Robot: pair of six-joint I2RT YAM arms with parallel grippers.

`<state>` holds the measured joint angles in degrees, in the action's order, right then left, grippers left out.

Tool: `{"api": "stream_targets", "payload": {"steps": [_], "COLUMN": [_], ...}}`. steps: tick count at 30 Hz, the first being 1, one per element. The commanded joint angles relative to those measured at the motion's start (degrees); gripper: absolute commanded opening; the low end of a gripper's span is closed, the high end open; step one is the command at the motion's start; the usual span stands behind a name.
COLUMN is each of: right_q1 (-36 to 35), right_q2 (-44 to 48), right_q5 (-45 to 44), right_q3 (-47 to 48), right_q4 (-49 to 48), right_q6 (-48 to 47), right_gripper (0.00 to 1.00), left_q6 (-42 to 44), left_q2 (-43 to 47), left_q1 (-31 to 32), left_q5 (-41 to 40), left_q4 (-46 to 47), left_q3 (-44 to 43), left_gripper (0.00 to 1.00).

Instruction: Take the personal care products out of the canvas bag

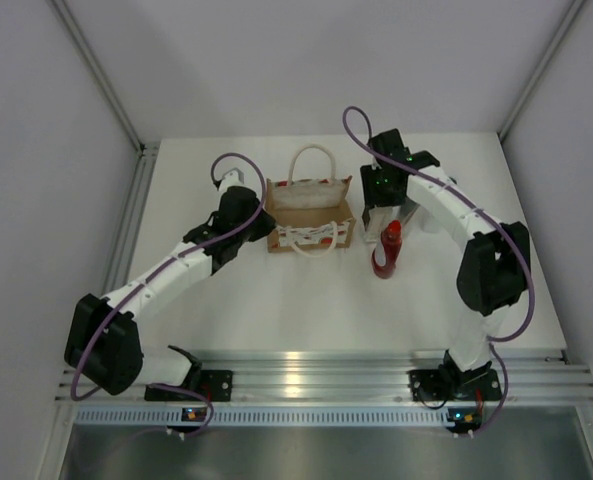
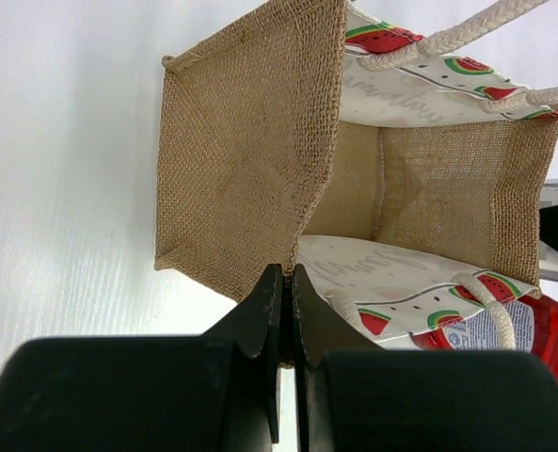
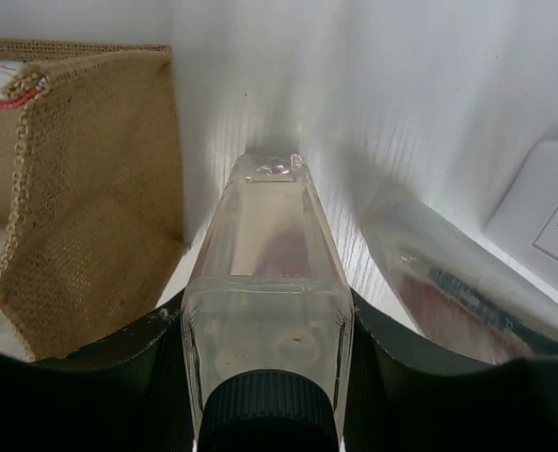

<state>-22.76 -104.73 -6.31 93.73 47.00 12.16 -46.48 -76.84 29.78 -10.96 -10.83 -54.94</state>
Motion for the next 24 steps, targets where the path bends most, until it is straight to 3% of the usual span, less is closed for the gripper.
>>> {"api": "stream_targets", "payload": {"steps": [1, 6, 8, 13, 19, 24], "right_q1": [-0.1, -1.1, -1.3, -1.5, -1.5, -1.5], "right_q2": [1.1, 1.0, 1.4, 1.6, 2.2, 2.2], "right_q5": [-1.7, -3.9, -4.0, -4.0, -3.7, -3.5], "right_q3": [1.1, 0.2, 0.1, 0.3, 0.4, 0.7], "right_q4": [-9.8, -10.3, -10.4, -10.5, -10.4, -10.5], "right_q6": [0.1, -0.1, -0.2, -0.1, 0.1, 0.4], "right_gripper": [0.01, 0.32, 0.37, 0.4, 0.42, 0.46], "left_q6": [0.2, 0.1, -0.1, -0.3, 0.5, 3.7], "left_q2": [2.4, 2.1, 2.1, 2.3, 2.8, 4.7], "left_q1": [-0.2, -0.2, -0.2, -0.1, -0.2, -0.1], "left_q5": [0.0, -0.1, -0.2, -0.5, -0.9, -2.2], "left_q4": [2.3, 2.3, 2.2, 2.3, 1.4, -3.5], "left_q3": [-0.5, -0.4, -0.3, -0.1, -1.0, -5.3], "left_gripper": [0.0, 0.01, 0.1, 0.39, 0.67, 0.98]}}
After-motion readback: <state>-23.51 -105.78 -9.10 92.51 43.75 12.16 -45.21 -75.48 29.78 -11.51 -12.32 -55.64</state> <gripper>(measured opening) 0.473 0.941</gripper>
